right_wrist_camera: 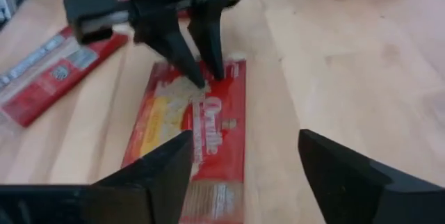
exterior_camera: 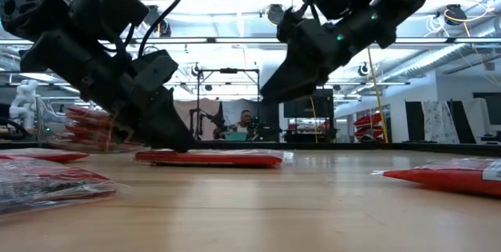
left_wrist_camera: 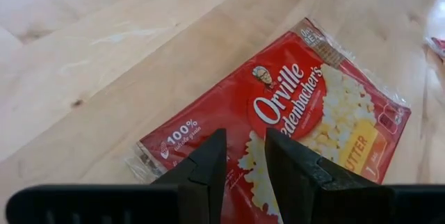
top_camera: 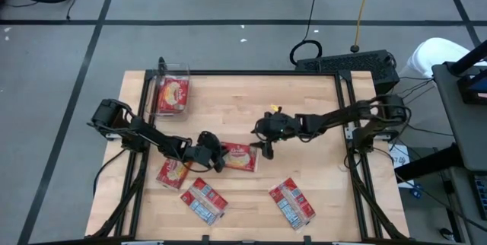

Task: Sort popcorn bags into baskets
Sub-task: Put the red popcorn bag into the transparent bin

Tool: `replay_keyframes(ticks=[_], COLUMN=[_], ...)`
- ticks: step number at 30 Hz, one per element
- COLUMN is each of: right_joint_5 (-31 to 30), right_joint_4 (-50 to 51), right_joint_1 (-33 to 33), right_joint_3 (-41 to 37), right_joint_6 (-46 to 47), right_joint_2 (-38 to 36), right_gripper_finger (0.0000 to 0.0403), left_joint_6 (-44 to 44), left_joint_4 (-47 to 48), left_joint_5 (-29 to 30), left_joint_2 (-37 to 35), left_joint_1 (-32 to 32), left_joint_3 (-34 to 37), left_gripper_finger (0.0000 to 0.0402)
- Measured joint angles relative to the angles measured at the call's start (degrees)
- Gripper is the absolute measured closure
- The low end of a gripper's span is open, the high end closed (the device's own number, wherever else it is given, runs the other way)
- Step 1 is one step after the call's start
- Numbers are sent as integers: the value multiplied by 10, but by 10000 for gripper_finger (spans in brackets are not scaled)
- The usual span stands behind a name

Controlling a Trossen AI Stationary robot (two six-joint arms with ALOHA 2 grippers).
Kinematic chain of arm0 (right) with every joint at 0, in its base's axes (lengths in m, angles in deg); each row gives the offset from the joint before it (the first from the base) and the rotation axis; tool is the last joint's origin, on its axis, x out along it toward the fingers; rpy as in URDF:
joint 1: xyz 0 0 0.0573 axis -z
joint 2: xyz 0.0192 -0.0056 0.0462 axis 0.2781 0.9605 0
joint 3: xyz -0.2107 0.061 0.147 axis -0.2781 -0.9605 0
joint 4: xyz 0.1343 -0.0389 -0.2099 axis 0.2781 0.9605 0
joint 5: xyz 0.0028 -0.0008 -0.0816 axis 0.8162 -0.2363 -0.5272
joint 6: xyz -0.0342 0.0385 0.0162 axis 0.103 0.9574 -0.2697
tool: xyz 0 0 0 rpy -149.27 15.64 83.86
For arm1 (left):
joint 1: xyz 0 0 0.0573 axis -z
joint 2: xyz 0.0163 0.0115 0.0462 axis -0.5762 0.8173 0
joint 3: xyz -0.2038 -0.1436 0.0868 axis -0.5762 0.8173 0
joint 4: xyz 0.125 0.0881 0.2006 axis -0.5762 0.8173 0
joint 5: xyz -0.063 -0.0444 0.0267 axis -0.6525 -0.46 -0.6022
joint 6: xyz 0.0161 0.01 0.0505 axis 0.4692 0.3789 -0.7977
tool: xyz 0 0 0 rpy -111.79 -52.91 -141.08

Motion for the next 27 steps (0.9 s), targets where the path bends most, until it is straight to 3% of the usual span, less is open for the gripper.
replay_keyframes(ticks=[7,11,14,19,27], right_joint_5=[6,58,61,53,73], right_joint_4=[-74,-96,-117,-136,-135], right_joint_1=[1,1,-2,-13,-6], right_joint_3=[0,0,2,3,1], right_joint_6=[34,56,68,66,53], right_joint_2=[85,140,166,187,172], right_gripper_finger=[129,141,160,222,372], left_joint_6=[-23,-26,-25,-26,-34], left_joint_4=[-29,-30,-31,-32,-61], left_joint_5=[9,12,12,13,17], left_joint_2=[0,0,0,0,-8], left_joint_1=[0,0,0,0,1], left_joint_3=[0,0,0,0,0], left_gripper_finger=[295,295,295,295,295])
